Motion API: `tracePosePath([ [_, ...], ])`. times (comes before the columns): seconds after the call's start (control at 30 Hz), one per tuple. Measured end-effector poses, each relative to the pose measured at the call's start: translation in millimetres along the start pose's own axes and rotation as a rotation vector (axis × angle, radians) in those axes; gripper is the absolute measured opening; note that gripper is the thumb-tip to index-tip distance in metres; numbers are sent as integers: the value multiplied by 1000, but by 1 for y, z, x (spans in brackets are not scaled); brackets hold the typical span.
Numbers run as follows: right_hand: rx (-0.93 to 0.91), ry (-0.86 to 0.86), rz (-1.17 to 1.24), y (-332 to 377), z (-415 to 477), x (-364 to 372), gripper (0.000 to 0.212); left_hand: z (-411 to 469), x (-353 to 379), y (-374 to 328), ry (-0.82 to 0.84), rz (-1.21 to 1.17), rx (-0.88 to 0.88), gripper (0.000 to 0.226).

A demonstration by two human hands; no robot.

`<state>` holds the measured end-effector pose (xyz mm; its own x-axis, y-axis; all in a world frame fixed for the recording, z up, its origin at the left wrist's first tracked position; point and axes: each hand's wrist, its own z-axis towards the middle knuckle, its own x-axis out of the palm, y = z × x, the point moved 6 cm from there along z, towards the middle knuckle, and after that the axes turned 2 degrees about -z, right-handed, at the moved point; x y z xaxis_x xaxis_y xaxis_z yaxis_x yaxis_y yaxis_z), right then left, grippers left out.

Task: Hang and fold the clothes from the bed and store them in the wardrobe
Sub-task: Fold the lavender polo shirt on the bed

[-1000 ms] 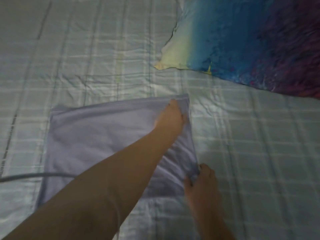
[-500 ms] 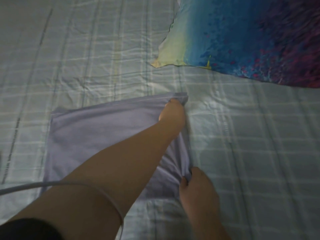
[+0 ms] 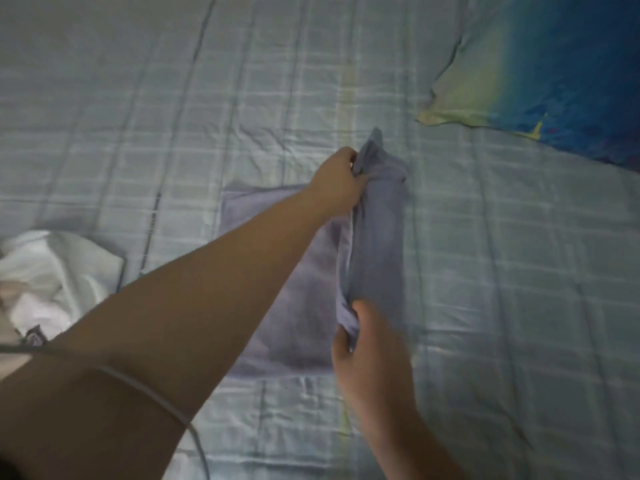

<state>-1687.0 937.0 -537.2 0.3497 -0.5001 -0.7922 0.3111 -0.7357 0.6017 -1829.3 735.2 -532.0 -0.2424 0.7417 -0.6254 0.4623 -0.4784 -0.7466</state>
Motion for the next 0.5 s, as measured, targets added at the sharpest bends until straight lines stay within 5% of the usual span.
tracePosePath([
  [0.23,-94,54,13,106,-17,96,27,-28,-111,127,-108,-209,-73,24],
  [0.4,-116,145,-70,140,-35,152,17,-39,-135,211,-85,-283,-163,30],
  [0.5,-92,203,-156,141,-44,177,28,-43,-135,236,-76,-318,-186,36],
])
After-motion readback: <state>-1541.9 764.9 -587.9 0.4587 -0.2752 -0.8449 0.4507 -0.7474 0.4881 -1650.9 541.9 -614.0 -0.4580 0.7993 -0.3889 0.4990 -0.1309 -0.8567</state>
